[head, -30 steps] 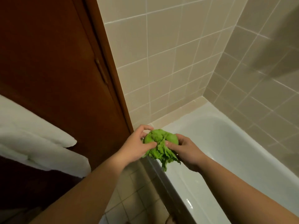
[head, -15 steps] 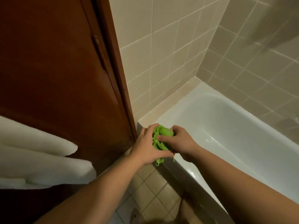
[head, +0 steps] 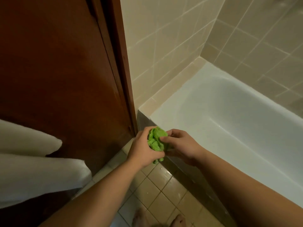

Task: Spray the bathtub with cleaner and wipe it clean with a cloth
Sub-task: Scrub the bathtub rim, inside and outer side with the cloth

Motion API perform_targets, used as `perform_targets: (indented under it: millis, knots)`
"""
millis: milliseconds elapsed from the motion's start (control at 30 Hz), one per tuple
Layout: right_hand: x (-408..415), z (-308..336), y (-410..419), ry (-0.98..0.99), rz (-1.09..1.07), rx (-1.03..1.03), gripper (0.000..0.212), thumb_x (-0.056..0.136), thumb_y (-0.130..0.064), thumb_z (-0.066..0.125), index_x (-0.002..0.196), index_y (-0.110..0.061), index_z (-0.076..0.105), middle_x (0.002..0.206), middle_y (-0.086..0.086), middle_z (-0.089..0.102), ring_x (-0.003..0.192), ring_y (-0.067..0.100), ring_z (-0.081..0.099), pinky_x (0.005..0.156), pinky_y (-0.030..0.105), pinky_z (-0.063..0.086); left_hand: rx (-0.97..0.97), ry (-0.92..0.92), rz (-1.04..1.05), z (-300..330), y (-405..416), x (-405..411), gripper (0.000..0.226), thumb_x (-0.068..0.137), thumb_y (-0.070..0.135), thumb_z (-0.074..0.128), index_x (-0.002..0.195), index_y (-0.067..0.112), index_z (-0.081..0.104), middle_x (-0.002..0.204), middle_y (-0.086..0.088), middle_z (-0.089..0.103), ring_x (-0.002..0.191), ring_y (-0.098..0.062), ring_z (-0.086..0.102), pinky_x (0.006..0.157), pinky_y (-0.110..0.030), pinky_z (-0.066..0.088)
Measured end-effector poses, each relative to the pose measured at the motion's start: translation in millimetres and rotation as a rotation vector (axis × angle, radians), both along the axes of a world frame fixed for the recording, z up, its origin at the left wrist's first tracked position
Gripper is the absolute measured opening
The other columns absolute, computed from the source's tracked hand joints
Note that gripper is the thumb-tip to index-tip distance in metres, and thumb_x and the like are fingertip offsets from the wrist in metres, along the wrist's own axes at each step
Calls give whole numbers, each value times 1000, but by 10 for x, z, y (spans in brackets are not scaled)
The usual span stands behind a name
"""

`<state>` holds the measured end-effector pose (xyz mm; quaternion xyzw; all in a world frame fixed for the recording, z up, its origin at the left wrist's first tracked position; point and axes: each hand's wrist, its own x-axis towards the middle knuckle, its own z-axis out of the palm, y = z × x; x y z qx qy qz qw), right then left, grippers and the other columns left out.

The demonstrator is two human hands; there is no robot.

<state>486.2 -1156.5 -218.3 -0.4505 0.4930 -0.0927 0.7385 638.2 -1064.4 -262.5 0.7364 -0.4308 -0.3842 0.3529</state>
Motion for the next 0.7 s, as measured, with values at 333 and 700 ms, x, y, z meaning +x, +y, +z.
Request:
perform_targets:
  millis: [333,700]
  knots:
    - [-183,-2014,-560,611,296,-938,41,91,-51,68,126,-31,66,129,1,60,126,26,48,104,40,42,-84,-44,189,-2024,-351,31,81,56,28,90,123,52,53,120,13,57,108,-9,59,79,-16,44]
    - [-231,-2727,-938,894,464,-1095,98,86,-77,52,158,-45,-6,129,17,50,114,40,57,89,46,50,-293,-116,527,-3141,-1063,-82,80,71,31,89,136,22,43,131,-9,48,118,-29,52,94,-22,36]
